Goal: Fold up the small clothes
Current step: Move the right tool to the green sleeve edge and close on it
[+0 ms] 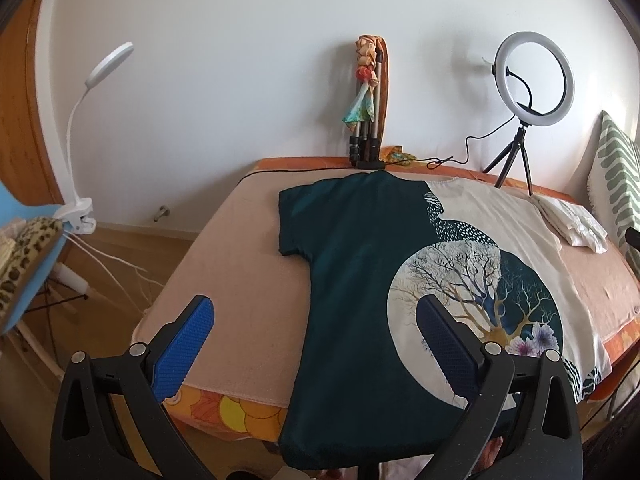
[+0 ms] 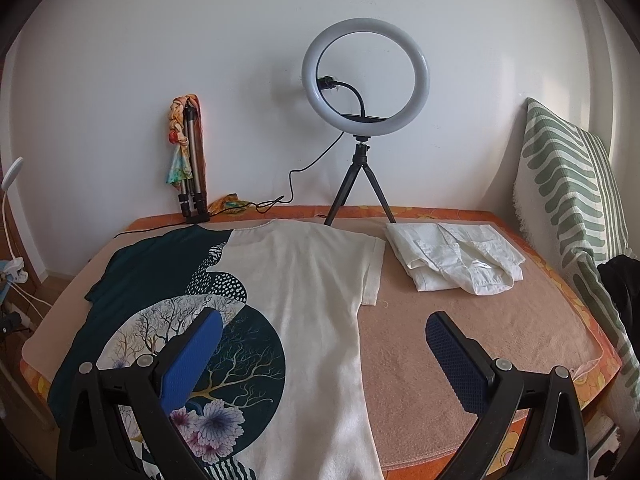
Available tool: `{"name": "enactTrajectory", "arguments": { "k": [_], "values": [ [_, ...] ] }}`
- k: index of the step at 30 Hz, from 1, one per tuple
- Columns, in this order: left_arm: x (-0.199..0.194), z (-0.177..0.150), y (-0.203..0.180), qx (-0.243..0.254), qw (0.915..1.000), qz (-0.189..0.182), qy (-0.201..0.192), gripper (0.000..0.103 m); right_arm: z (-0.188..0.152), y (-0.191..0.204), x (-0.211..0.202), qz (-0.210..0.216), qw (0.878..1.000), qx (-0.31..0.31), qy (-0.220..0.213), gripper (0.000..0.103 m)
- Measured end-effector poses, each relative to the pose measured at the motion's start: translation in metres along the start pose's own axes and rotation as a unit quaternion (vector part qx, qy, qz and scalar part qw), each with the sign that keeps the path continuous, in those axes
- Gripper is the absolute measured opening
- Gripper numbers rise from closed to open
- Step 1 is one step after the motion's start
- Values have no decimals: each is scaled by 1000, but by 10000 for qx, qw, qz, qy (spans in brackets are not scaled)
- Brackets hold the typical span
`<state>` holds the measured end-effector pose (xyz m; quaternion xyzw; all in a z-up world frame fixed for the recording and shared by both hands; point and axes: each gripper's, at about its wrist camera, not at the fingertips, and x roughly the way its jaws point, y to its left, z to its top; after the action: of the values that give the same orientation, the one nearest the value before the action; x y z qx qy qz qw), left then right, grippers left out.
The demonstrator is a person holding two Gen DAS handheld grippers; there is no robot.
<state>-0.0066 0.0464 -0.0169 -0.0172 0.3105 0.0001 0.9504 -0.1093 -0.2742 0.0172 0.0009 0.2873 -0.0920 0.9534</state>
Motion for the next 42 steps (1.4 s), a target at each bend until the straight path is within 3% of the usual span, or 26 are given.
{"name": "enactTrajectory", "arguments": {
  "k": [2, 5, 13, 16, 21, 29, 38, 42],
  "values": [
    [-2, -5, 12, -158, 9996, -213, -22, 98, 3, 7, 3, 122, 9999, -38, 51, 103],
    [0, -13, 25, -233, 9994, -214, 115, 93, 4, 19, 9, 398, 9991, -46, 166, 103],
    [19, -51, 52, -574, 9916, -533, 1031, 74, 17, 60, 24, 1319, 9906, -248, 255, 103],
    [20, -66, 58, -712, 9865, -715, 1288, 67, 30, 85, 35, 1692, 9836, -382, 502, 103],
    [19, -84, 63, -836, 9801, -952, 1531, 66, 48, 136, 57, 2066, 9725, -787, 737, 103],
    [29, -105, 69, -1057, 9680, -1222, 1920, 54, 66, 229, 100, 2796, 9402, -1303, 1444, 103],
    [41, -112, 72, -1178, 9615, -1338, 2093, 50, 72, 339, 171, 3068, 9143, -1491, 2186, 92],
    [47, -116, 69, -1134, 9585, -1396, 2212, 48, 67, 380, 199, 2980, 9109, -1567, 2385, 90]
  ]
}}
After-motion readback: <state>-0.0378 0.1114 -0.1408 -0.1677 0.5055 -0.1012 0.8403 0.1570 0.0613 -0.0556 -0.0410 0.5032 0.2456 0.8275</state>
